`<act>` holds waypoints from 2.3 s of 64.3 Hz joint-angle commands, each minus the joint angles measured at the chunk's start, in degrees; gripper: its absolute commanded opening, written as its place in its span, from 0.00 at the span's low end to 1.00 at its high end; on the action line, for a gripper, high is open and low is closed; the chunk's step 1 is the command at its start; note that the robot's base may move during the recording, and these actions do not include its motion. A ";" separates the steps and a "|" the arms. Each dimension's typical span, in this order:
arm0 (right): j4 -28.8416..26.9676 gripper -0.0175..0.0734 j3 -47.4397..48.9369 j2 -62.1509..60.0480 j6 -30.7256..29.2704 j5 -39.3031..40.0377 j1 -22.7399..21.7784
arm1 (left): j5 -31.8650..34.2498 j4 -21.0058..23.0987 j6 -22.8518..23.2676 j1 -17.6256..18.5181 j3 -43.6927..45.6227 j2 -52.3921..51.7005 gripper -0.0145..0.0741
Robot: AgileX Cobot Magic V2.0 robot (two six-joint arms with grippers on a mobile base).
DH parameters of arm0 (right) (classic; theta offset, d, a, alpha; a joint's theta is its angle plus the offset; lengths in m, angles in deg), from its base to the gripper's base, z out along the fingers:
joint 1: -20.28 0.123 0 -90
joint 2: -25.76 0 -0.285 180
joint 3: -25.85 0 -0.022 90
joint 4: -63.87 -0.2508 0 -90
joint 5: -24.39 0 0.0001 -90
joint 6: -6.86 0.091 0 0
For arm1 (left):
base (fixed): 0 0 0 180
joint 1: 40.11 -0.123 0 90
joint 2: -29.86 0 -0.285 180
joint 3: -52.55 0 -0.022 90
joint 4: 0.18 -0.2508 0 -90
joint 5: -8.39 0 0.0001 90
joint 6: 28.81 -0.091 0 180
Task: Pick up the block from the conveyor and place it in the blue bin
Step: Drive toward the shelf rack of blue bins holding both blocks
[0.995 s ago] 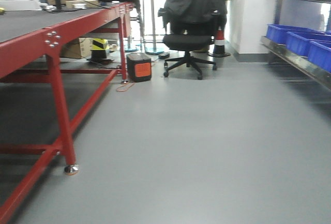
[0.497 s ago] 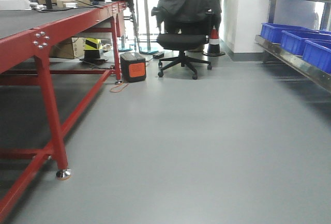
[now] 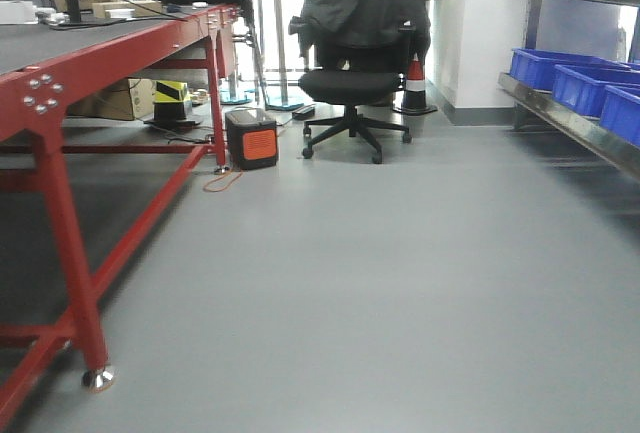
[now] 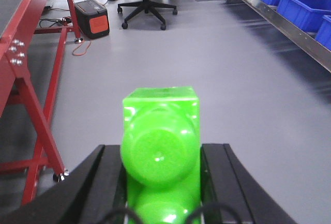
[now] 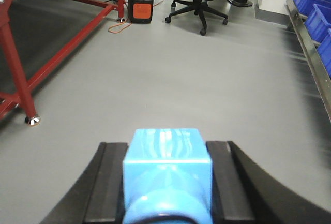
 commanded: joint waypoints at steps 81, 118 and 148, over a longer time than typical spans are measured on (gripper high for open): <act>0.36 0.02 0.51 -0.19 -0.16 1.38 0.20 | 1.21 0.11 0.32 0.40 0.28 -0.26 0.04; 0.36 0.02 0.51 -0.19 -0.16 1.38 0.20 | 1.21 0.11 0.32 0.40 0.28 -0.26 0.04; 0.36 0.02 0.51 -0.19 -0.16 1.38 0.20 | 1.21 0.11 0.32 0.40 0.28 -0.26 0.04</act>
